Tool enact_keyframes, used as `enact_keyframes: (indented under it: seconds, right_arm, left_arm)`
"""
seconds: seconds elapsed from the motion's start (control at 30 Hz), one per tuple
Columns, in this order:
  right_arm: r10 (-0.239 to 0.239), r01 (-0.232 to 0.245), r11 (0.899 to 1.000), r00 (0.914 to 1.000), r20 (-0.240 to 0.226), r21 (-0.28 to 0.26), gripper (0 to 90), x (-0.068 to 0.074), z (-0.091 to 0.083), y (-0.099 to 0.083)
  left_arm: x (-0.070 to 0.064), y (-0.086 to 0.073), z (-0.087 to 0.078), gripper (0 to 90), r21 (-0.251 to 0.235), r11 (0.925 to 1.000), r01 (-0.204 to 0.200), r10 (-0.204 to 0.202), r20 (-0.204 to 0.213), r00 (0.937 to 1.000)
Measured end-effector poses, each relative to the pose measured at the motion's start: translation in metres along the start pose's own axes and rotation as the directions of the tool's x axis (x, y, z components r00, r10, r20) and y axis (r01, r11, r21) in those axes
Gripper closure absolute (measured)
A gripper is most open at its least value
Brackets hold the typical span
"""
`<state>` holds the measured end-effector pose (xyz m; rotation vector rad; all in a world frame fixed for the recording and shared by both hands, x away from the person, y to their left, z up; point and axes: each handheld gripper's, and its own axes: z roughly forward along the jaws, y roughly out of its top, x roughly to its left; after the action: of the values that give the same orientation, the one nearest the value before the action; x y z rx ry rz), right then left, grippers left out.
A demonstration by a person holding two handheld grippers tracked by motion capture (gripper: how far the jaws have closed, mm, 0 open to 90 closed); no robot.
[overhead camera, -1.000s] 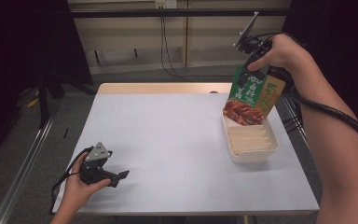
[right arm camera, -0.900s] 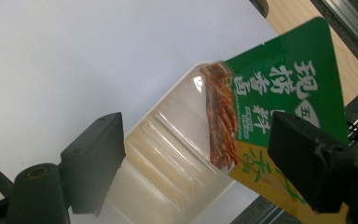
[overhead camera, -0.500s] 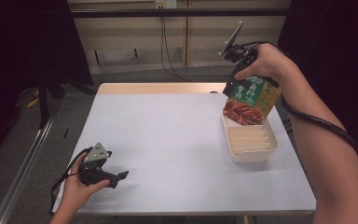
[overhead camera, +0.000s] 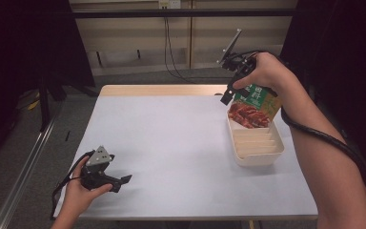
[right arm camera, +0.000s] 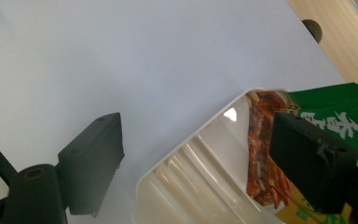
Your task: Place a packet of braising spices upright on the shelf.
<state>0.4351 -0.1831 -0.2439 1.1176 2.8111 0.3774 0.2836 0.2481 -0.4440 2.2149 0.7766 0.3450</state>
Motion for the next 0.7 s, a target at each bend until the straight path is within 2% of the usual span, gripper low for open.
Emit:
enact_keyframes:
  seconds: [0.13, 0.17, 0.23, 0.33, 0.5, 0.7]
  right_arm:
    - [-0.006, 0.006, 1.000, 1.0000, -0.002, -0.008, 17.6, 0.007, 0.001, 0.000]
    - [-0.022, 0.022, 1.000, 0.9997, -0.001, -0.011, 17.5, 0.008, 0.002, 0.000]
    - [-0.020, 0.020, 1.000, 0.9998, -0.004, -0.012, 17.5, 0.011, 0.002, 0.000]
    - [-0.026, 0.026, 0.999, 0.9996, -0.007, -0.022, 17.4, 0.014, 0.006, -0.002]
    - [-0.047, 0.047, 0.999, 0.9989, 0.001, -0.004, 16.9, 0.022, 0.013, -0.006]
    - [-0.086, 0.086, 0.996, 0.9962, -0.015, 0.006, 16.7, 0.032, 0.023, -0.009]
  left_arm:
    - [-0.001, 0.000, 0.000, 3.2, -0.007, 1.0000, -0.002, 0.002, 0.004, 1.0000]
    - [-0.001, 0.000, 0.000, 3.2, -0.004, 1.0000, -0.002, 0.002, -0.002, 1.0000]
    - [0.000, 0.000, -0.001, 3.3, -0.006, 0.9999, -0.013, 0.013, -0.007, 0.9999]
    - [-0.001, 0.000, -0.001, 3.2, -0.004, 1.0000, -0.007, 0.007, -0.001, 1.0000]
    - [0.000, 0.001, -0.001, 3.2, -0.003, 0.9999, -0.015, 0.015, -0.005, 0.9999]
    - [0.000, 0.001, -0.001, 3.2, -0.003, 0.9999, -0.014, 0.014, -0.005, 0.9999]
